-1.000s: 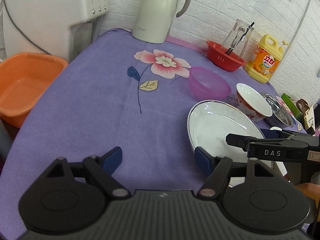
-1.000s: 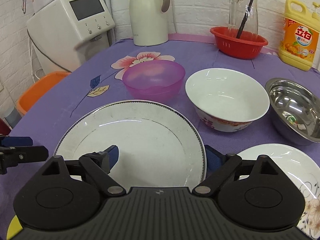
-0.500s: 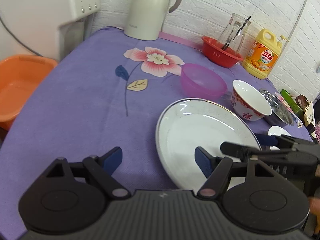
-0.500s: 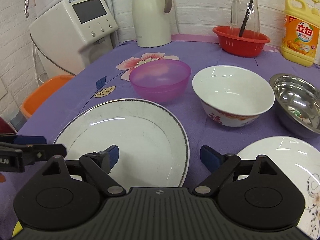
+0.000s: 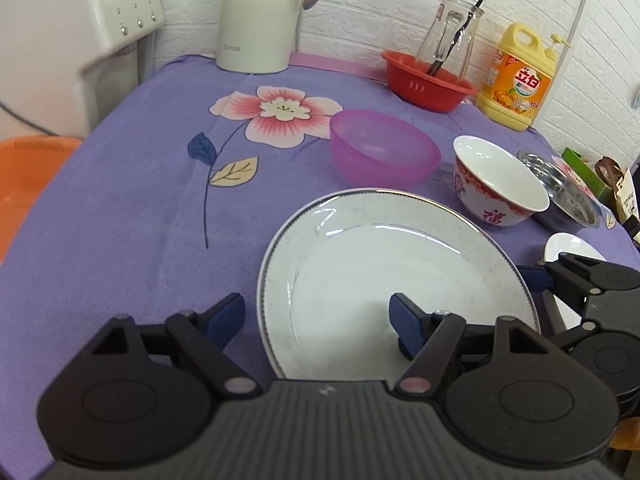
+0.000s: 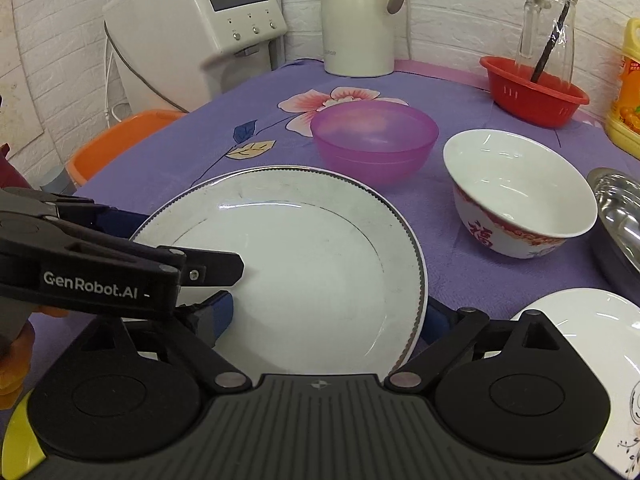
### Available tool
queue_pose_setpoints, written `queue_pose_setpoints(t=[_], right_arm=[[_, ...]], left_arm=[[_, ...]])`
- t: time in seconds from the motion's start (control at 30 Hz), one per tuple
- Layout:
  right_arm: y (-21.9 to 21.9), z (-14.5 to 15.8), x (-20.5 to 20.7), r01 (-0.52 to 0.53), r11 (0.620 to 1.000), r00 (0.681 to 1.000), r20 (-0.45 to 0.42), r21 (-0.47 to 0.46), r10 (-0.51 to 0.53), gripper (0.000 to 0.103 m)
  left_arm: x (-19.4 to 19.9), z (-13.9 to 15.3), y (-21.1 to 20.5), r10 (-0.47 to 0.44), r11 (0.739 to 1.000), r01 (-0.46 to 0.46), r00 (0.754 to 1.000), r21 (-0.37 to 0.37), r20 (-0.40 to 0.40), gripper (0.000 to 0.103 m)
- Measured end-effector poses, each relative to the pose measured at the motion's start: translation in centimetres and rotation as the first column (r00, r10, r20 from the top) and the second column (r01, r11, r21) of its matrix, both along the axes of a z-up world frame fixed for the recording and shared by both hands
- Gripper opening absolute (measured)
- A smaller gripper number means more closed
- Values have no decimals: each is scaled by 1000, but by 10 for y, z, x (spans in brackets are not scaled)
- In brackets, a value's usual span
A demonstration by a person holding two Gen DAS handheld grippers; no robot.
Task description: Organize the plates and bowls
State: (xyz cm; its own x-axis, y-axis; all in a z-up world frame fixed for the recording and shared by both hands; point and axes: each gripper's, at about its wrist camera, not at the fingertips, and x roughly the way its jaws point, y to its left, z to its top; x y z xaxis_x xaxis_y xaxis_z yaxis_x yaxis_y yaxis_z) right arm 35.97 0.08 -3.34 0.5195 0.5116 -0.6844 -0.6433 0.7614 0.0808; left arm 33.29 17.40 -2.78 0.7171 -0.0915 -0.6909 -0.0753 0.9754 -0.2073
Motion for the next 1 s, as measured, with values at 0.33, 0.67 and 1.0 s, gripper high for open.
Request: queue_pose_setpoints(t=[0.33, 0.67, 1.0], right_arm=[[-2, 0, 3, -8, 1000, 1000, 6, 7, 8, 103], [-3, -1, -8, -39, 999, 999, 15, 4, 39, 103], [1, -2, -12, -52, 999, 998, 22, 10, 52, 103]], left_arm=[[1, -1, -3, -7, 1000, 7, 1000, 22, 9, 72], [-4, -4, -9, -3, 998, 1, 1000, 60, 26, 71], [-4, -4, -14, -6, 995, 4, 1000, 98, 19, 71]])
